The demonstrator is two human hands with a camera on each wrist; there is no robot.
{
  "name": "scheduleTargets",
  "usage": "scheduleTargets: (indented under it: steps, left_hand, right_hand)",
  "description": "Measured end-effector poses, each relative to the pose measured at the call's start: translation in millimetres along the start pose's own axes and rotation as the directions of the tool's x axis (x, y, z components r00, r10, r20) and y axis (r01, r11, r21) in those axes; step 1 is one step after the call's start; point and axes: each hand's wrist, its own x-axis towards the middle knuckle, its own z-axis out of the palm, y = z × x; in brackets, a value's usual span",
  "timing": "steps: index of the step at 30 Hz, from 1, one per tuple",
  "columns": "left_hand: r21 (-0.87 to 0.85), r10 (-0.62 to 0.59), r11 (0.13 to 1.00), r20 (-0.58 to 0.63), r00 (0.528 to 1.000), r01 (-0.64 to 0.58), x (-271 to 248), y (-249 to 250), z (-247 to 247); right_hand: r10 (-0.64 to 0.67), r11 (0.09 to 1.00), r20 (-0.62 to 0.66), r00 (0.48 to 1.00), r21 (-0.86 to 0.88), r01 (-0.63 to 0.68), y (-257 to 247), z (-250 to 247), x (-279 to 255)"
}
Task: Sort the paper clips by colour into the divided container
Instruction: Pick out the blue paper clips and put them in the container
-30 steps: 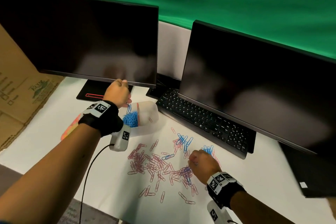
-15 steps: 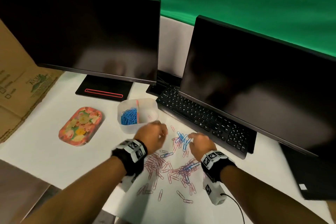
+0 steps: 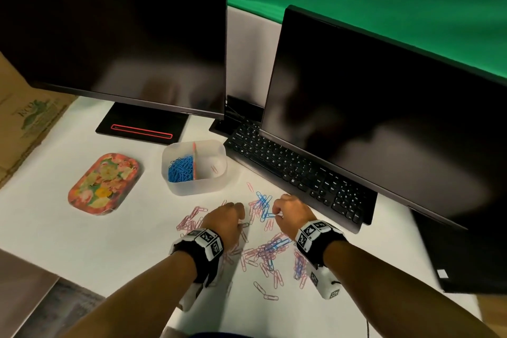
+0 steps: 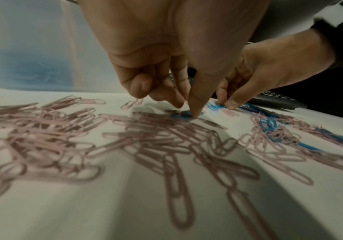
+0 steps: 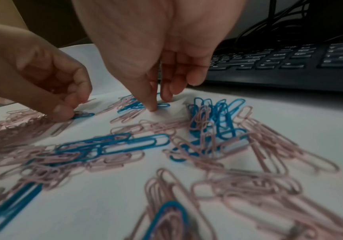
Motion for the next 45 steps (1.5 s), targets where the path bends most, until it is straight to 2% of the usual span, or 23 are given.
scheduleTargets:
  steps: [4,7,11,14,17,21,24,27,29,31,33,35,38,41,43,45]
  left_hand:
    - [-0.001,-0.040,0.999,0.016,0.999,0.040,2,-3,-1]
    - [-0.006,-0.055,0.998,0.031,0.998,0.055,4,-3,-2]
    - [-0.051,-0.055,0.997,0.037,0.998,0.057,6,-5,-5]
    - [-0.194,-0.073,0.978,0.035,0.997,0.078,7,-9,-10]
    - [-0.380,-0.133,0.916,0.021,0.991,0.131,7,-13,-19]
    - [-0.580,-0.165,0.802,0.010,0.986,0.140,6,-20,-25]
    - [-0.715,-0.205,0.680,0.027,0.978,0.162,7,-23,-28]
    - [-0.780,-0.205,0.594,0.093,0.974,0.199,8,-25,-31]
    - [-0.791,-0.191,0.574,0.121,0.974,0.211,8,-23,-32]
    - [-0.775,-0.197,0.588,0.140,0.970,0.231,7,-21,-34]
    - [-0.775,-0.208,0.578,0.163,0.964,0.256,6,-19,-35]
    - [-0.785,-0.206,0.557,0.185,0.961,0.270,6,-18,-34]
    - [-0.766,-0.216,0.582,0.178,0.960,0.273,6,-20,-33]
    - [-0.765,-0.233,0.574,0.190,0.954,0.292,8,-23,-32]
    - [-0.802,-0.250,0.511,0.206,0.946,0.309,10,-22,-32]
    - [-0.868,-0.254,0.391,0.216,0.943,0.304,10,-18,-33]
  right_hand:
    - [0.039,0.996,0.063,0.997,0.075,-0.043,-4,0,2]
    - [0.080,0.994,0.118,0.990,0.065,-0.088,-6,-1,5]
    - [0.069,0.996,0.138,0.988,0.049,-0.076,-5,2,2]
    - [0.051,0.993,0.125,0.991,0.098,-0.063,-1,3,-1]
    - [0.061,0.964,0.048,0.997,0.254,-0.071,5,1,-1]
    - [0.154,0.862,0.035,0.988,0.483,-0.151,7,-7,4]
    - [0.139,0.683,0.120,0.983,0.707,-0.183,8,-10,8]
    - [0.145,0.528,0.164,0.976,0.821,-0.216,5,-14,9]
    - [0.160,0.446,0.207,0.965,0.857,-0.257,3,-15,11]
    - [0.179,0.408,0.236,0.955,0.866,-0.290,3,-15,13]
    - [0.201,0.420,0.245,0.948,0.853,-0.310,3,-13,14]
    - [0.210,0.480,0.231,0.950,0.822,-0.306,2,-13,14]
    - [0.189,0.753,0.128,0.974,0.618,-0.227,1,-12,11]
    - [0.074,0.936,0.081,0.994,0.340,-0.097,-3,-10,3]
    - [-0.037,0.986,0.073,0.997,0.164,0.024,-4,-7,1]
    - [-0.093,0.992,0.077,0.993,0.090,0.086,-4,-5,-1]
